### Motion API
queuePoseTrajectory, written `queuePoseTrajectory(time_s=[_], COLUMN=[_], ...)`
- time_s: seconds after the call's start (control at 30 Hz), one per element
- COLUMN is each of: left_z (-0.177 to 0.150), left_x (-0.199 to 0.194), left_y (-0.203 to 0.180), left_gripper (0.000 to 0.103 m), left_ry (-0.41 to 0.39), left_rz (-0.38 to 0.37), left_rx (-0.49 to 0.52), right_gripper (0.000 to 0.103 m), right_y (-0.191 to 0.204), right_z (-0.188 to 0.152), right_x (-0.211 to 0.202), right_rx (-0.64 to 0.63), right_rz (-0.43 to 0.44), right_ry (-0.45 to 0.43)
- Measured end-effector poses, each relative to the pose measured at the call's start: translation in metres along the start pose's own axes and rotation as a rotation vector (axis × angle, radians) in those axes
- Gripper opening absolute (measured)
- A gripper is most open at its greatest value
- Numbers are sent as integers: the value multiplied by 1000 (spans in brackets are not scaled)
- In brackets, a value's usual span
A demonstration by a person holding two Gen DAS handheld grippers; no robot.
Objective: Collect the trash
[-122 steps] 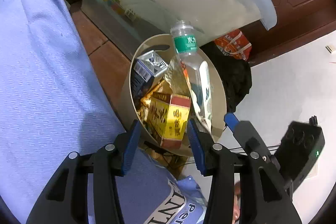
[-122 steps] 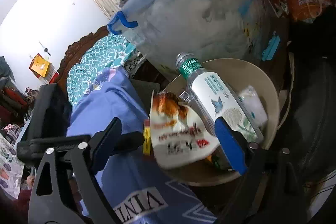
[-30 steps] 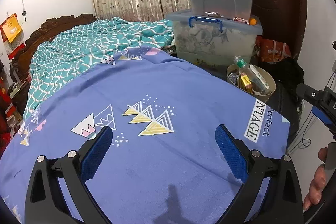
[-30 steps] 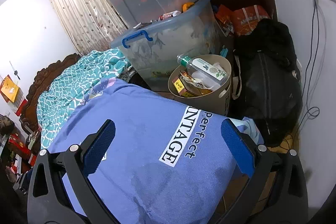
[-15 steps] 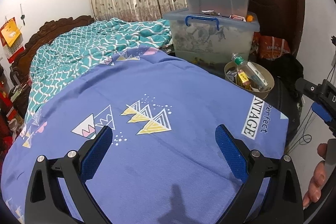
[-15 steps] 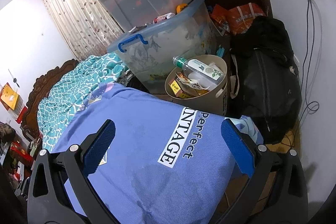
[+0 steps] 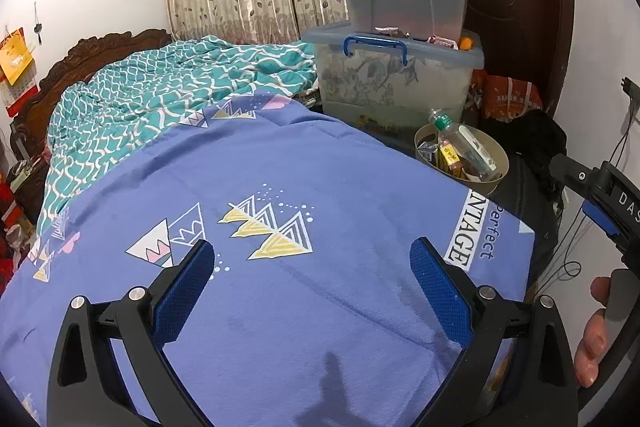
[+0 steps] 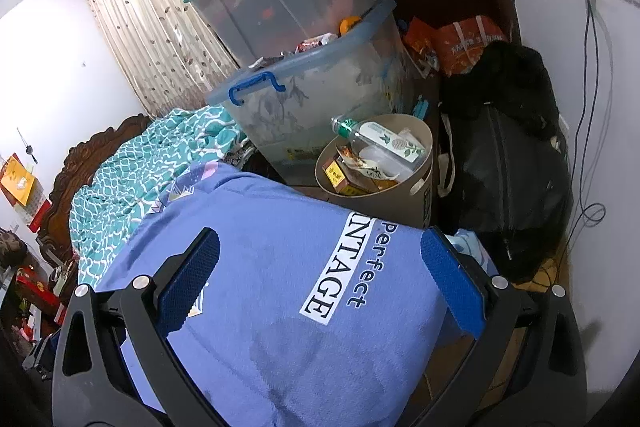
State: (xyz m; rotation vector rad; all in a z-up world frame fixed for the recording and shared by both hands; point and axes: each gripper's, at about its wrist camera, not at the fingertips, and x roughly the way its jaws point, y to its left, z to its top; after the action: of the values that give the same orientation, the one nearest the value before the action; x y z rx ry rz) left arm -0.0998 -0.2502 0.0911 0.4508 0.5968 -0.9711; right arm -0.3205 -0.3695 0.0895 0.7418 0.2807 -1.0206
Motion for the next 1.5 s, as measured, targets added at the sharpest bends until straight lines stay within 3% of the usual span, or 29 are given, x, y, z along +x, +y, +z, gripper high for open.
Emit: queuePoseTrajectory(time_s=[0.57, 0.97, 1.5], left_z=[2, 1, 0], left_x=[-10, -15, -16], left_y=[4, 5, 3], left_gripper=[94, 94, 94], left_ry=[-64, -106, -103], left_rz=[6, 43, 32], left_rx=[-27, -11, 6], right_gripper=[100, 100, 100], right_y=[10, 13, 12], right_z=[-3, -5, -7], right_x=[-4, -14, -10], right_rx=[-52, -56, -47], right_rz=[-3, -18, -12], right_ry=[-22, -105, -80])
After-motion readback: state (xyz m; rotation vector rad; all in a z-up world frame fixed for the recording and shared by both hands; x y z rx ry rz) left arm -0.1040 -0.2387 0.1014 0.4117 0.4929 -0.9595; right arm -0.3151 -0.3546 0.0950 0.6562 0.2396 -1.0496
